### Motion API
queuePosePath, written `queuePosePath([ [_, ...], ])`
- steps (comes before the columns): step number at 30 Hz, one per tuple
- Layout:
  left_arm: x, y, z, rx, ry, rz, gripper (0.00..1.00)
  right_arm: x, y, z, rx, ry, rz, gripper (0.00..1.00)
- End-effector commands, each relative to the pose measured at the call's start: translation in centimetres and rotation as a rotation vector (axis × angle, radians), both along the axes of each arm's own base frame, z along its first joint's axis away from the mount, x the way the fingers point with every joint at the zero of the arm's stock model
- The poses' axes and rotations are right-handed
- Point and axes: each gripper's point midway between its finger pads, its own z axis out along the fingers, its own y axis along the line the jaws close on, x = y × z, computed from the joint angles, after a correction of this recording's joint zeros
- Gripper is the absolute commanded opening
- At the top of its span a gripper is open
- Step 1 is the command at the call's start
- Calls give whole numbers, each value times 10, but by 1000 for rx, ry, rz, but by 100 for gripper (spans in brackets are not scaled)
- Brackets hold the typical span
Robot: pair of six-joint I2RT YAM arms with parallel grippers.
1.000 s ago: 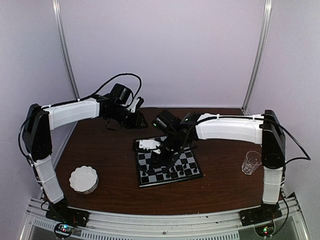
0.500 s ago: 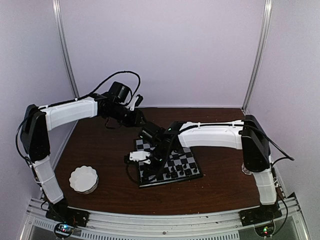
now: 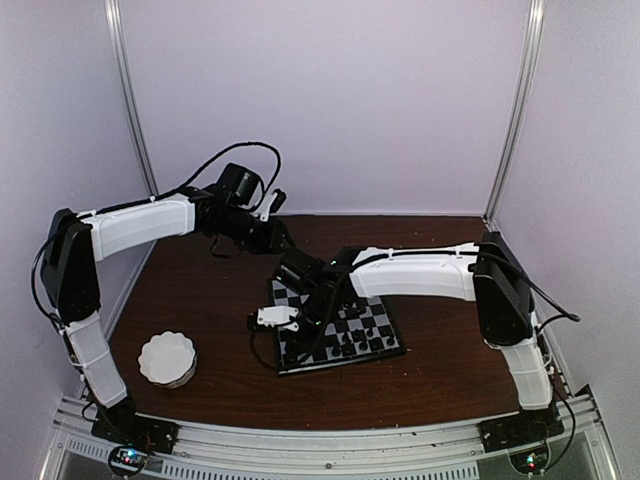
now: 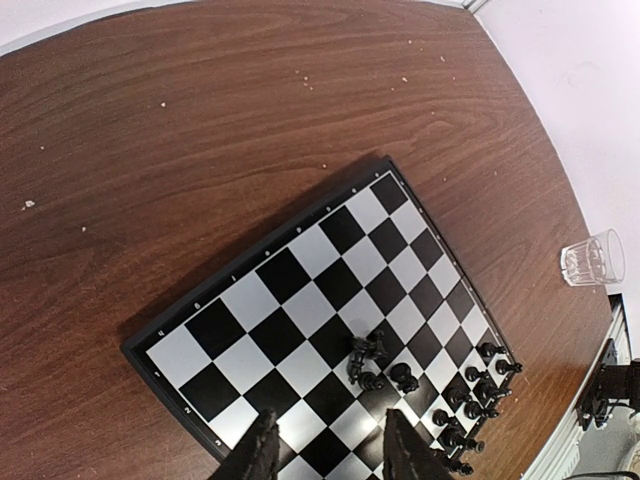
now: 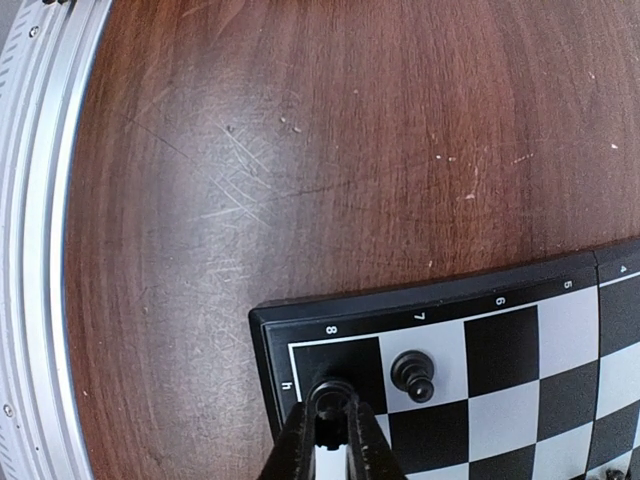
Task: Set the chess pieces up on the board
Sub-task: Place the rook at h8.
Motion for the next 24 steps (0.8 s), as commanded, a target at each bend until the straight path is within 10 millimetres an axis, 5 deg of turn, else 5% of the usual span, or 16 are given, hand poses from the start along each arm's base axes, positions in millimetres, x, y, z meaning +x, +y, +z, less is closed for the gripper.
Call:
queuePosePath([
  [1, 3, 0, 24, -42, -57, -1, 36, 2, 5, -1, -6, -13, 0, 9],
  [16, 2, -1, 25, -47, -55, -5, 36, 3, 9, -10, -23, -7, -2, 12],
  [24, 2, -1, 25, -48, -55, -7, 36, 2, 9, 2, -9, -16, -1, 19],
])
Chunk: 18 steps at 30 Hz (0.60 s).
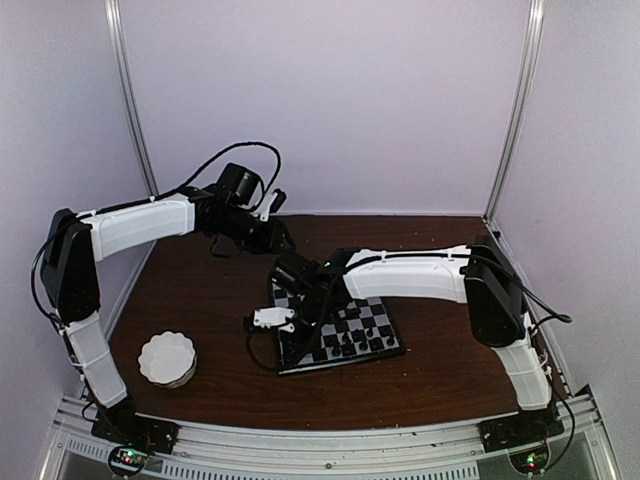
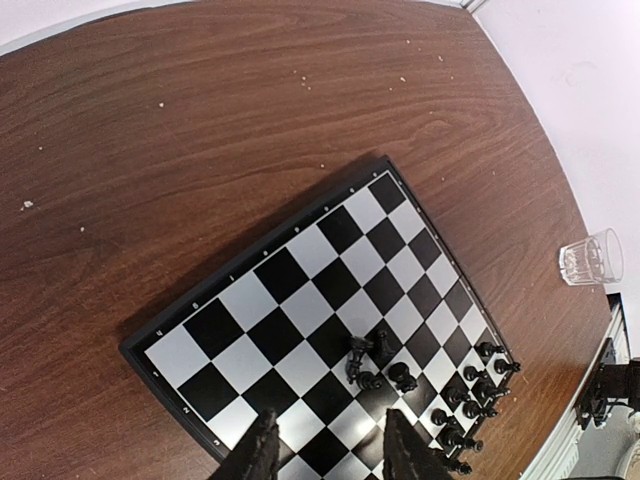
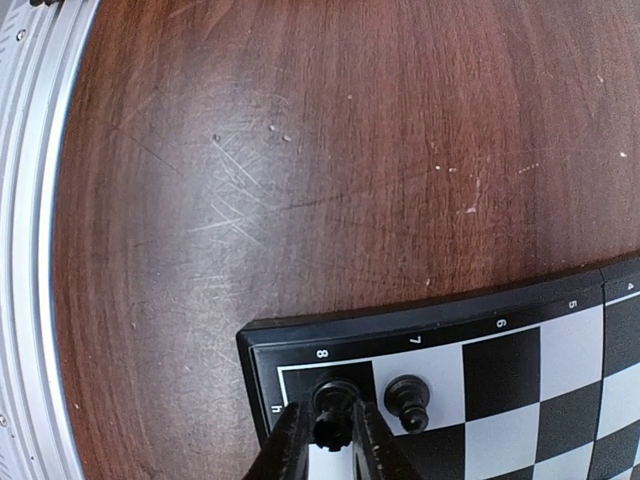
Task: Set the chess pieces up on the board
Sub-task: Place the rook at h8.
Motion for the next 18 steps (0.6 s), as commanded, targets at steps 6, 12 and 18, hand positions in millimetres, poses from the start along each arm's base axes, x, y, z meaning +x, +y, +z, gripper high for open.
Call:
queuePosePath([
  [6, 3, 0, 25, -45, -56, -4, 36, -5, 2, 47, 70, -22, -2, 23],
  [12, 5, 3, 27, -28, -77, 7, 37, 1, -7, 91, 120, -92, -11, 26],
  [18, 6, 6, 28, -13, -93, 16, 36, 32, -49, 104, 131, -132, -92, 26],
])
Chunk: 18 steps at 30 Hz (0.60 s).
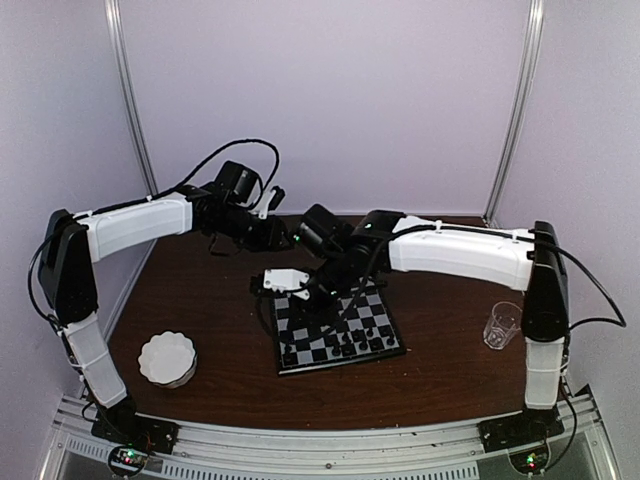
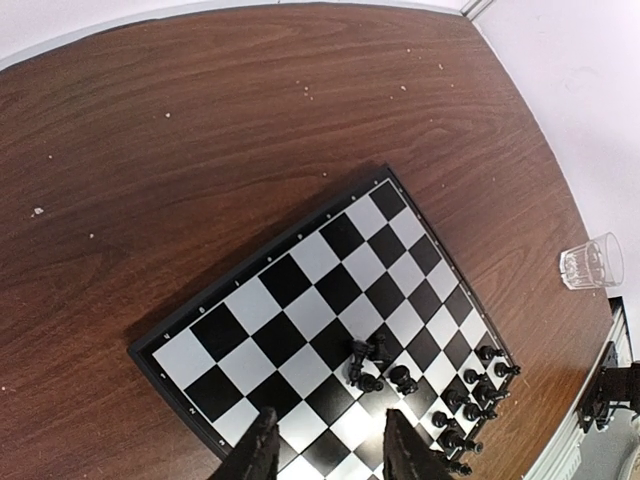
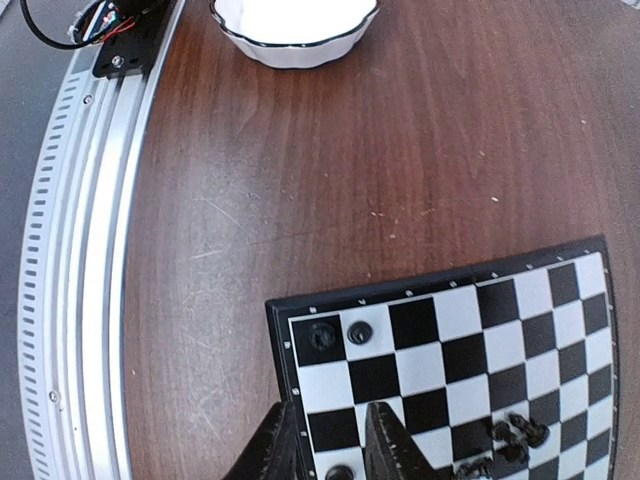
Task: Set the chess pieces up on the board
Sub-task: Place the rook at h8, then pick up the knight from the chessboard.
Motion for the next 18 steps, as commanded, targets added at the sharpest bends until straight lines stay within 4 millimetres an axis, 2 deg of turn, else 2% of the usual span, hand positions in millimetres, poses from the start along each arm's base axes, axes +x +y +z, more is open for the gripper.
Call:
queuePosePath([
  [1, 5, 4, 21, -14, -72, 10, 37, 35, -40, 8, -7, -44, -96, 26],
  [6, 4, 1, 14, -21, -56, -2, 37, 83, -79, -4, -10, -35, -225, 25],
  [8, 4, 0, 13, -25, -52, -5, 37, 95, -90, -13, -17, -2, -268, 24],
  [12, 4, -1, 12, -28, -48, -10, 36, 100, -103, -41, -75, 28, -297, 24],
  [18, 3, -2, 13, -33, -46, -15, 36, 96, -106, -80, -144, 109, -325, 30],
])
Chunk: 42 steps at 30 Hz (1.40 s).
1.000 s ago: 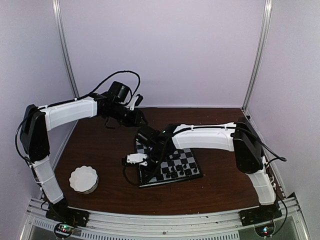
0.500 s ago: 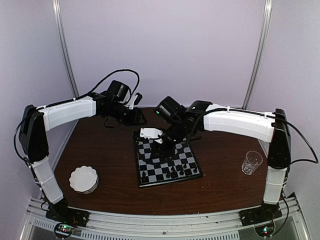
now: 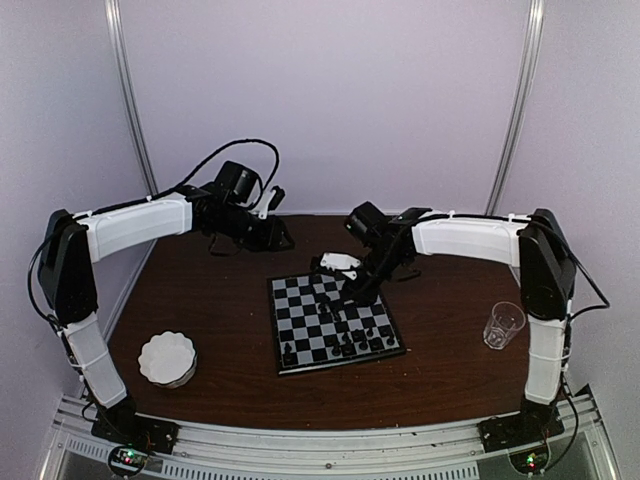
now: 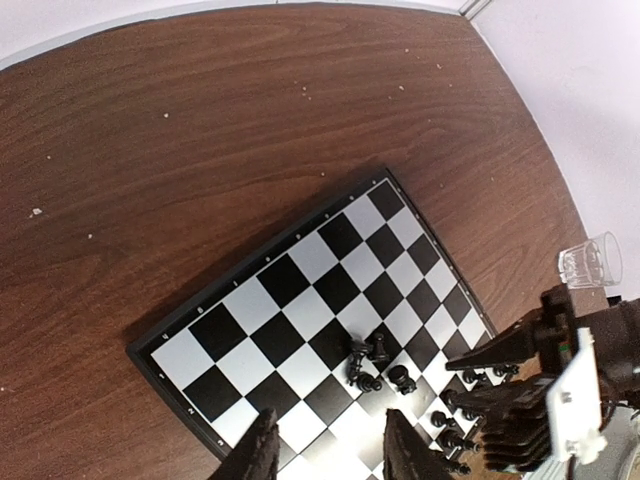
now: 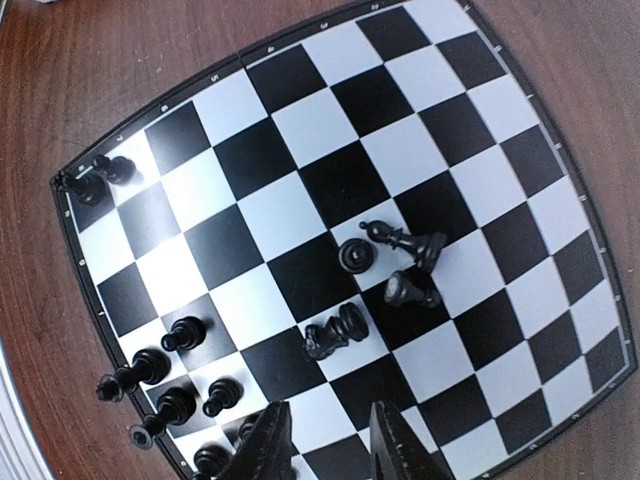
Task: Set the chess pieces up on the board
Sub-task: Pick up the knight from the chessboard.
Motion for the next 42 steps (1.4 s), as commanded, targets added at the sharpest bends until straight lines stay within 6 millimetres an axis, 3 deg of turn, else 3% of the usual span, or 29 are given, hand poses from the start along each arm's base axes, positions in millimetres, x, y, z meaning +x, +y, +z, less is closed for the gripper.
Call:
queuePosePath([
  [1, 3, -2, 12, -31, -42, -15, 36, -6, 2, -32, -39, 69, -31, 30],
  [8, 3, -3, 15, -36, -48, -15, 36, -2, 6, -51, -51, 105, -73, 32],
  [20, 2, -3, 18, -44, -49, -18, 36, -2, 18, -64, -51, 144, -94, 38],
  [32, -1, -7, 15, -64, -29, -29, 36, 0, -7, -78, -157, 34, -85, 15],
  [34, -2, -10, 13, -73, -18, -41, 37, -3, -8, -75, -154, 32, -76, 14],
  [42, -13, -29, 10, -115, 8, -106, 37, -9, -7, -27, -72, -18, -53, 14],
])
